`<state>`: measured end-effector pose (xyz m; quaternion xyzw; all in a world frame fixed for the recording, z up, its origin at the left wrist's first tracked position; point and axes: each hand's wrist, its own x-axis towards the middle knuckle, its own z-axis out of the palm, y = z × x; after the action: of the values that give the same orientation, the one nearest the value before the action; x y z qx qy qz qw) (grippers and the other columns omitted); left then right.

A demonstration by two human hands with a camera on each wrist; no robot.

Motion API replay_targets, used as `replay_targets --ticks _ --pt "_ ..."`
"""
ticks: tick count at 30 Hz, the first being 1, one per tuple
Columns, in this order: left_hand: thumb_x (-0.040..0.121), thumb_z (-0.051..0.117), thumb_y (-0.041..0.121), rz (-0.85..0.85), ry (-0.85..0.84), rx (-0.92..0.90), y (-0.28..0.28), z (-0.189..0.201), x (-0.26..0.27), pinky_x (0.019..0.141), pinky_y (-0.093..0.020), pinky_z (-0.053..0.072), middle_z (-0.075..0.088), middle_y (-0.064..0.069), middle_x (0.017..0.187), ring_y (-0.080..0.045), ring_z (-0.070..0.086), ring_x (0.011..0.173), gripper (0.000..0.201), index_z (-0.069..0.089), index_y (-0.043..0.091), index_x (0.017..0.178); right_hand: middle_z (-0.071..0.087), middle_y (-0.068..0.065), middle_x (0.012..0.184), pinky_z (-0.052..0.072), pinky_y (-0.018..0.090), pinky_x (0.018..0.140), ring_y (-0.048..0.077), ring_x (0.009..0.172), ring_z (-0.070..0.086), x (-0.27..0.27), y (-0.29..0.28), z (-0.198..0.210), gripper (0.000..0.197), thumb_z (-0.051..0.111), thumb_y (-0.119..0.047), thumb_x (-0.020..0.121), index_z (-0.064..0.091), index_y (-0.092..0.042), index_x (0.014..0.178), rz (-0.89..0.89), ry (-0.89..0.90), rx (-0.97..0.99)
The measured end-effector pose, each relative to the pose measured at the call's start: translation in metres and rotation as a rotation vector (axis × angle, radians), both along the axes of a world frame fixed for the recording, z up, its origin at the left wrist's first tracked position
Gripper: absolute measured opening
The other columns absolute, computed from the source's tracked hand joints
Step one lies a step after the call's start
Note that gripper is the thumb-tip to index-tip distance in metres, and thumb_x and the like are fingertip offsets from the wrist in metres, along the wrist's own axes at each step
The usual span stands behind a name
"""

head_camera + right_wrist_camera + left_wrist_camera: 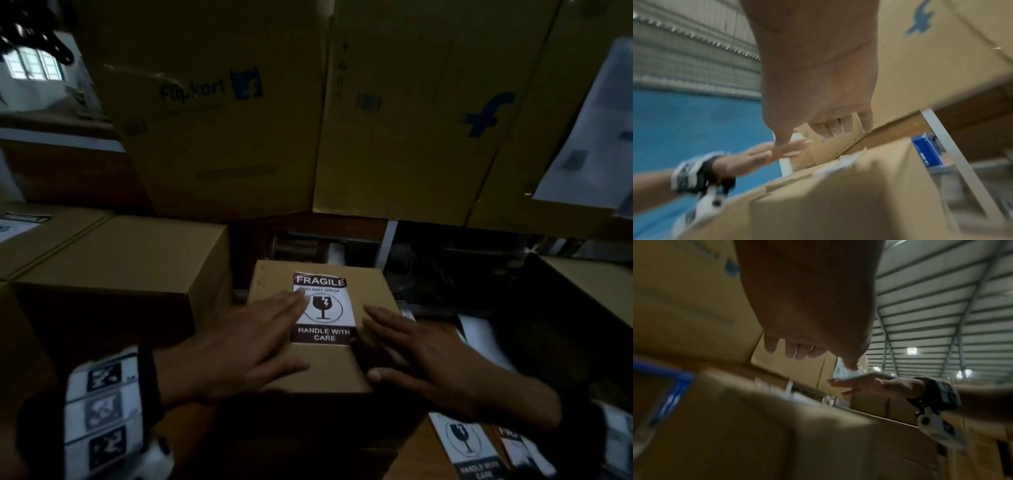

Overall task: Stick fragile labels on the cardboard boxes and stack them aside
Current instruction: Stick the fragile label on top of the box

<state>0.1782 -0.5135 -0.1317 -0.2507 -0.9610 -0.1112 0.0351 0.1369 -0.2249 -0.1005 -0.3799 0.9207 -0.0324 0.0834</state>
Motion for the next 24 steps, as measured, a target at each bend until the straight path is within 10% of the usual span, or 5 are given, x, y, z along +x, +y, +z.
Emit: replay_targets --ticks 3,10,14,24 --pt "0.071 -0.005 0.089 0.025 0.008 -0.118 0.0 0.026 -0.038 0.117 -0.017 -0.001 -0.001 0.001 0.163 -0.007 0.0 0.149 0.112 0.006 0.018 0.156 -0.009 -0.025 0.157 -0.003 -0.006 0.096 -0.014 0.134 0.0 -0.037 -0.004 0.028 0.078 0.031 -0.067 0.09 0.005 -0.034 0.155 0.051 -0.025 0.065" --pt "0.088 0.048 0.065 0.055 -0.295 -0.204 0.035 0.032 -0.101 0.114 -0.019 0.008 0.0 -0.003 0.164 -0.015 0.005 0.15 0.093 0.002 0.02 0.156 -0.006 -0.003 0.164 0.002 0.018 0.115 0.01 0.15 0.002 -0.114 -0.049 0.006 0.072 0.028 -0.055 0.1 -0.002 -0.022 0.156 0.271 -0.136 0.187" --pt "0.085 0.047 0.073 0.121 -0.416 -0.249 0.036 0.006 -0.111 0.112 -0.021 -0.008 -0.016 -0.004 0.163 -0.014 -0.012 0.149 0.109 -0.014 0.016 0.155 -0.017 0.001 0.162 -0.001 0.036 0.123 0.009 0.149 -0.013 -0.13 -0.049 -0.018 0.086 0.014 -0.069 0.091 -0.011 -0.016 0.155 0.314 -0.047 0.283" --pt "0.073 0.043 0.087 0.198 -0.488 -0.551 0.033 0.013 -0.131 0.12 -0.04 -0.005 -0.028 0.0 0.159 -0.015 -0.021 0.147 0.125 -0.024 0.016 0.151 -0.022 0.001 0.161 -0.012 0.027 0.117 0.01 0.147 -0.02 -0.138 -0.034 -0.034 0.098 0.016 -0.079 0.086 -0.017 -0.016 0.154 0.251 -0.05 0.198"
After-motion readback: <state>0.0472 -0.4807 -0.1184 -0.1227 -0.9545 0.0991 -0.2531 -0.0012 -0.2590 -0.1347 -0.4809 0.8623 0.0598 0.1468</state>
